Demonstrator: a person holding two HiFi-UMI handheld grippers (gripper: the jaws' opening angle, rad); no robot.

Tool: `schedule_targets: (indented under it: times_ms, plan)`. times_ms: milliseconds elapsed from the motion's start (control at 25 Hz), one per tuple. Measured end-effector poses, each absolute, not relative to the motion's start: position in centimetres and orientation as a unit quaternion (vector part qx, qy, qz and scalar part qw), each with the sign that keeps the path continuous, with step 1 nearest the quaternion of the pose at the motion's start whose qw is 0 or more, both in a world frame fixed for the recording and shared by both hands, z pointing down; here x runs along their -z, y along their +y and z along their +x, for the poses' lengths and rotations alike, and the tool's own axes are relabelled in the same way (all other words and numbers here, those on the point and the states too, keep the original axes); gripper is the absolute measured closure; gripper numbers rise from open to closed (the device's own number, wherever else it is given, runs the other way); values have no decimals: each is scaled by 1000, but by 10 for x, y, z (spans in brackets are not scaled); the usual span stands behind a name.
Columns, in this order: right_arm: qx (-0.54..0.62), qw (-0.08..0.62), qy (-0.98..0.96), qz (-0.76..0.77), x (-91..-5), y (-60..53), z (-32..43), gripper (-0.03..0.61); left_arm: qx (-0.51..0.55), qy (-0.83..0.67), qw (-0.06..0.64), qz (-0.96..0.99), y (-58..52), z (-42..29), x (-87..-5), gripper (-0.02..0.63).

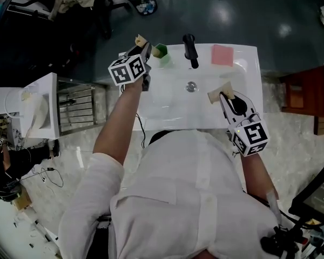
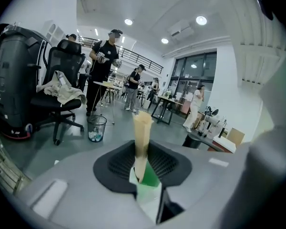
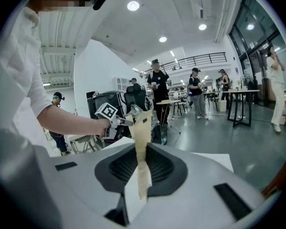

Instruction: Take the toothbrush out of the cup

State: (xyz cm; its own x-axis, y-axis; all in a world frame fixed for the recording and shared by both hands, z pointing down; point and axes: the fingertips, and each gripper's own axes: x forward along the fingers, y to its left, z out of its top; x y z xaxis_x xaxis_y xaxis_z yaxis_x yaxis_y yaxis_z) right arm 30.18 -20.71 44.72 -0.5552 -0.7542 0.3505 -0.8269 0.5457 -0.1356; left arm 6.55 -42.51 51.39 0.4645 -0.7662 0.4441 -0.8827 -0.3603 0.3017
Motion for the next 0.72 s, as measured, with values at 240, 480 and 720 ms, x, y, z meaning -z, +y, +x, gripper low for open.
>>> schedule_targets:
  times_ms: [240, 480, 720]
  plan:
    - [-143, 127, -871, 452, -446, -211, 302, 532, -117, -510, 244, 817, -424, 64, -510, 529]
    - [-144, 127, -874, 447, -447, -213, 298, 532, -105, -513, 235, 819, -425, 61, -495, 531]
    - [-144, 124, -877, 442, -450, -217, 294, 533, -84, -514, 219, 825, -426, 59, -472, 532]
